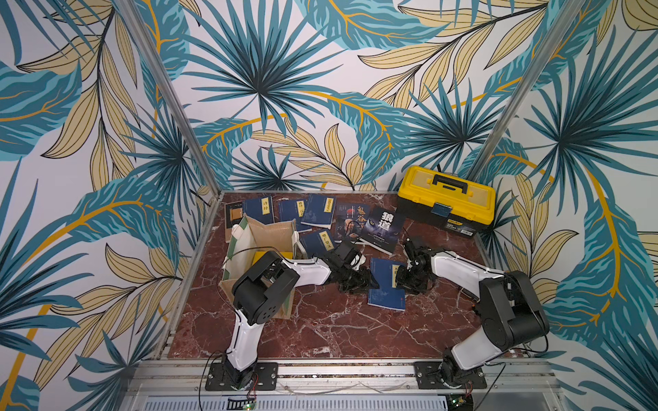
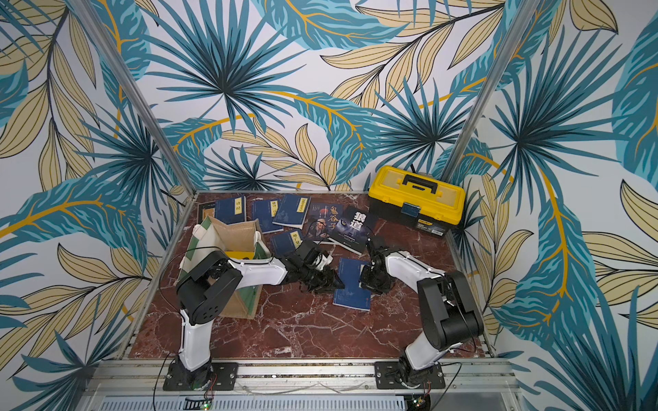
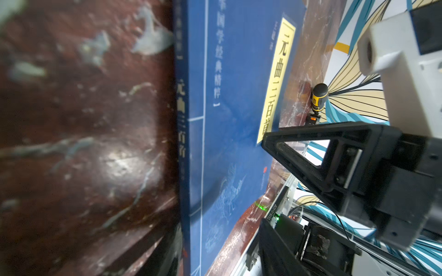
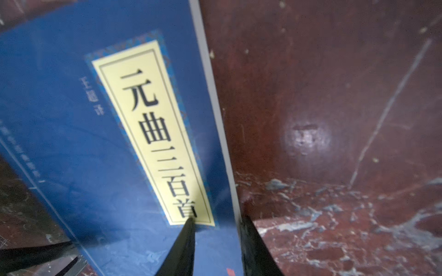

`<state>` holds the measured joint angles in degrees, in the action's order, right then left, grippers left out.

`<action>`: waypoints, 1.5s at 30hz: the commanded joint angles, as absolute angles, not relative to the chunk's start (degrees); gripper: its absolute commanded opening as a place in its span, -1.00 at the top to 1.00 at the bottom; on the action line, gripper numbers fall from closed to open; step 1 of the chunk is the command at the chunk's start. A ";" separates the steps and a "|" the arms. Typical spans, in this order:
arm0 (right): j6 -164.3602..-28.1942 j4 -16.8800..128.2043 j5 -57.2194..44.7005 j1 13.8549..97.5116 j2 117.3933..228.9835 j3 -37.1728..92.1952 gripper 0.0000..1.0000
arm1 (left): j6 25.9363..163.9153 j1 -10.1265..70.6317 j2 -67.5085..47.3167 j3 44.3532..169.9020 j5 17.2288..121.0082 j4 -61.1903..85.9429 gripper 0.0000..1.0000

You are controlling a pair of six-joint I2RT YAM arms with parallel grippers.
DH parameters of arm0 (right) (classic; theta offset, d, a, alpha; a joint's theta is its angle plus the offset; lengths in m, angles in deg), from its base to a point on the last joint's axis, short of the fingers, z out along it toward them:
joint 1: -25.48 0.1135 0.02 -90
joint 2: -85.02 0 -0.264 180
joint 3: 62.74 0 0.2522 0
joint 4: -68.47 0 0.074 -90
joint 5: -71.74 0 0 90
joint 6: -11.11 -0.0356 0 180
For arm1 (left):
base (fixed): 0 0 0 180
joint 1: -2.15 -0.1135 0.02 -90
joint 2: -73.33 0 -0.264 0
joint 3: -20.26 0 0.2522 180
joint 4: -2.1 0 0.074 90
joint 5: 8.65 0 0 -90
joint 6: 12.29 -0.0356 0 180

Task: Put the books into the canvas bag
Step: Pick up the book from the center of the board.

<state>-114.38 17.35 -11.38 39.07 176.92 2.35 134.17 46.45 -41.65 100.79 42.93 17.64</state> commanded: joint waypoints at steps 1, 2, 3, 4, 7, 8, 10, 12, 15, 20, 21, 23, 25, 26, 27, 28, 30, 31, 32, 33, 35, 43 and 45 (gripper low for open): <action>-113.96 15.79 -10.46 39.37 179.01 1.38 0.36 | 135.39 47.27 -38.71 104.56 38.26 10.85 -0.03; -113.88 15.80 -10.36 39.45 178.98 1.42 0.36 | 135.62 47.32 -38.24 104.51 38.78 10.57 -0.02; -113.94 15.79 -10.20 39.46 178.82 1.24 0.37 | 136.03 47.41 -37.73 104.51 39.34 10.29 -0.02; -113.97 15.79 -10.13 39.54 178.63 1.14 0.37 | 136.28 47.66 -37.60 104.58 40.09 10.29 0.00; -114.19 15.95 -9.67 39.80 178.24 0.78 0.39 | 136.89 48.39 -38.52 105.16 41.99 10.18 0.07; -114.27 16.12 -9.43 39.81 178.10 0.63 0.40 | 137.19 48.68 -39.15 105.34 42.91 10.23 0.10; -114.38 16.18 -9.30 39.96 177.84 0.42 0.40 | 137.89 49.34 -40.31 105.73 44.02 10.19 0.17; -114.40 16.09 -9.30 39.98 177.36 0.20 0.40 | 138.27 50.04 -41.38 106.18 44.92 10.19 0.24; -114.34 15.62 -9.45 40.07 176.31 -0.03 0.40 | 138.46 50.49 -41.48 106.12 45.81 10.28 0.46; -114.41 14.37 -10.17 40.07 173.00 0.04 0.36 | 137.30 50.29 -38.35 104.24 46.93 10.31 0.95; -114.42 13.82 -10.36 40.07 172.06 0.30 0.33 | 136.84 50.15 -37.29 103.70 47.38 10.62 1.00; -114.31 12.31 -10.26 40.07 170.15 1.34 0.24 | 135.05 49.89 -35.13 103.20 48.63 12.81 1.00; -113.84 10.56 -10.63 40.07 167.32 2.76 0.10 | 132.03 49.70 -32.75 103.57 50.49 17.20 1.00; -113.87 9.66 -11.08 40.07 165.29 3.40 0.04 | 130.11 49.55 -31.36 104.08 51.69 20.10 1.00; -113.92 8.96 -11.63 40.07 163.76 4.02 0.02 | 128.42 49.37 -30.29 104.69 52.81 23.01 1.00; -114.03 8.41 -12.03 40.07 161.62 4.58 -0.02 | 126.49 49.20 -28.74 105.43 54.21 26.30 1.00; -114.50 8.19 -12.21 40.15 157.74 5.28 -0.06 | 123.52 48.77 -26.01 106.49 56.61 31.14 1.00; -114.88 8.39 -12.11 40.15 155.86 5.63 -0.07 | 122.58 48.48 -24.54 106.69 57.77 34.16 1.00; -115.38 8.81 -11.90 40.29 154.26 5.90 -0.07 | 121.90 48.11 -23.11 106.70 58.43 35.68 1.00; -115.73 9.24 -11.63 40.41 153.13 6.18 -0.07 | 121.18 47.85 -21.95 106.86 59.10 36.88 1.00; -116.80 9.98 -11.46 41.30 151.47 7.22 -0.07 | 119.21 47.18 -19.16 107.45 61.19 40.79 1.00; -119.53 13.73 -14.03 49.47 154.68 15.25 -0.11 | 110.68 43.52 -4.61 108.75 73.98 55.76 1.00; -119.82 14.65 -14.29 52.12 157.31 18.31 -0.11 | 109.10 42.72 0.10 107.75 78.55 57.23 1.00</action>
<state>-118.33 12.28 -13.00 49.56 154.85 15.55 114.17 43.76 -5.71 105.22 70.47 52.70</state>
